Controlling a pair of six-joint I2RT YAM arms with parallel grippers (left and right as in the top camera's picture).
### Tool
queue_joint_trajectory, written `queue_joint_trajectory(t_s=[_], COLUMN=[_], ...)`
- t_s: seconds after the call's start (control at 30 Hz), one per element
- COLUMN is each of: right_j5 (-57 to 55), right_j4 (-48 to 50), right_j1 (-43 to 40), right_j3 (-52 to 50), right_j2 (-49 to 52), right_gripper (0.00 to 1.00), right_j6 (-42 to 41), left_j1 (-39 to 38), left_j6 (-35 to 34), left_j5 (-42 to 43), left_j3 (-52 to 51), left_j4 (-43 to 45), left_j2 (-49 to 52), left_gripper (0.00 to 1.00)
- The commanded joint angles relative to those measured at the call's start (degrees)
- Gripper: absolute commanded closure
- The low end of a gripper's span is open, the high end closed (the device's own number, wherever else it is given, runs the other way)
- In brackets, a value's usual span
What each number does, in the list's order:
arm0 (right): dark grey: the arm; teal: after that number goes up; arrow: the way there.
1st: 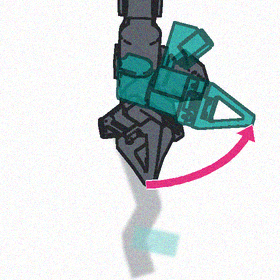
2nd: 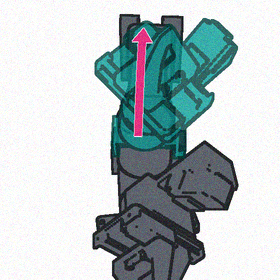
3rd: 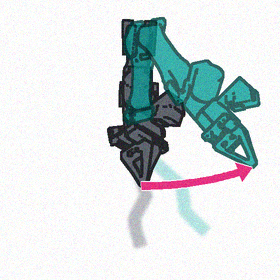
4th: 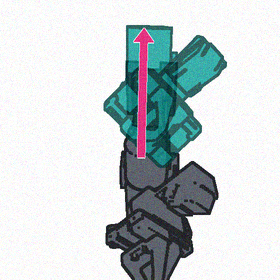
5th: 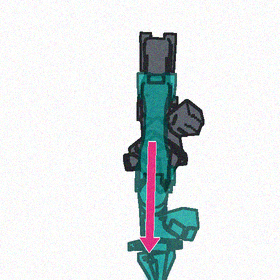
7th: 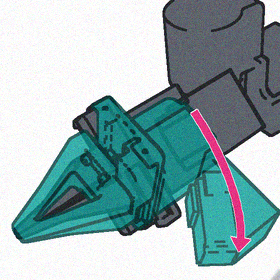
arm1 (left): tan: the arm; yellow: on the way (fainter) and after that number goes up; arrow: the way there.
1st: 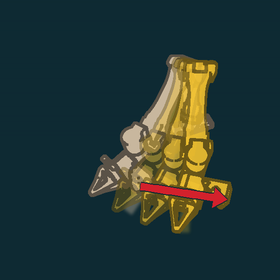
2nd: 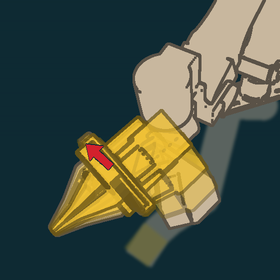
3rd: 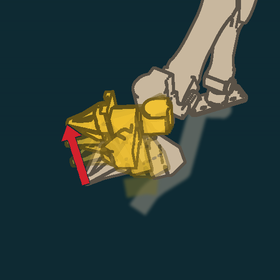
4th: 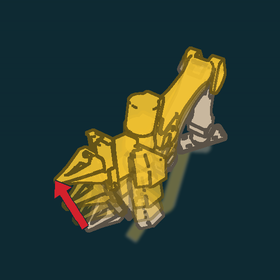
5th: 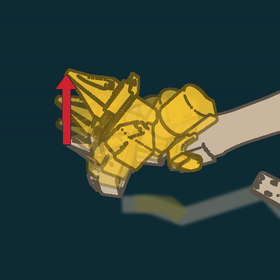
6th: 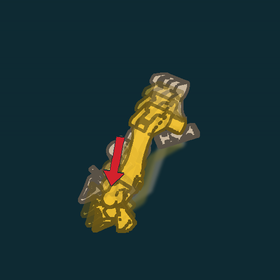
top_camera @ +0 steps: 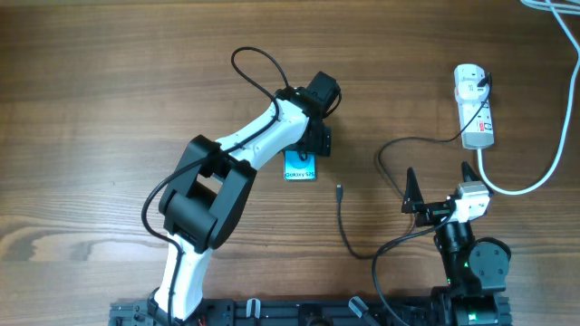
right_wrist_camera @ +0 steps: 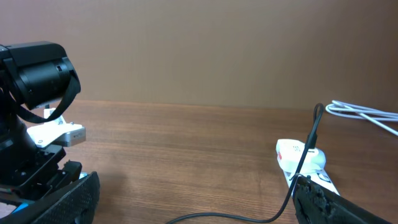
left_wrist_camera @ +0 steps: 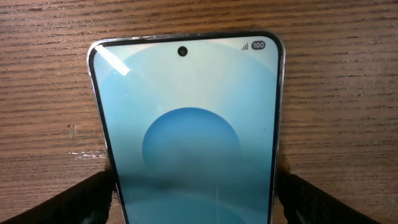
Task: Plug charger to phone and switch on socket
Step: 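Close the left gripper on the phone's top edge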
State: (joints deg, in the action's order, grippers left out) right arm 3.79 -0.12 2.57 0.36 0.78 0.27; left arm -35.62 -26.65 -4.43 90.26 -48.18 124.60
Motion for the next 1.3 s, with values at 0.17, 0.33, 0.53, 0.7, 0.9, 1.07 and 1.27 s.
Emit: queue_joint_trajectory(t_s=[0.17, 0.33, 0.53, 0.7, 0.9, 1.07, 1.27], right_j5=[-0.6, -0.6, -0.6, -0.6, -0.6, -0.6, -0.6], right_j4=[0.2, 0.2, 0.2, 0.2, 0.2, 0.2, 0.2], right_j1=[-0.2, -0.2, -0.2, -0.2, -0.2, -0.2, -0.2], right_j3=[-0.1, -0.1, -0.1, -0.1, -0.1, -0.1, -0.1], right_j2=[-0.3, -0.3, -0.3, -0.3, -0.3, -0.3, -0.3], right_gripper=[0.00, 0.01, 0.00, 0.00, 0.00, 0.00, 0.00], right_j6=[-0.4, -0.4, -0.4, -0.4, -0.4, -0.4, -0.4], left_j1=[0.5, 0.5, 0.5, 0.5, 0.5, 0.8, 0.8], left_j6=[-2.1, -2.1, -2.1, -2.3, -4.0, -4.1, -4.0], left_j5=[-1.0, -1.0, -0.7, 0.5, 3.1, 9.9, 4.9], left_j3=[-0.5, -0.4, -0.2, -0.2, -0.2, -0.2, -0.3], left_j4=[-0.4, -0.5, -0.4, -0.6, -2.5, -4.3, -6.6], left_j2=[1.4, 1.3, 1.3, -0.9, -7.4, -12.6, -13.2], left_gripper=[0.20, 0.20, 0.23, 0.21, 0.21, 0.21, 0.00])
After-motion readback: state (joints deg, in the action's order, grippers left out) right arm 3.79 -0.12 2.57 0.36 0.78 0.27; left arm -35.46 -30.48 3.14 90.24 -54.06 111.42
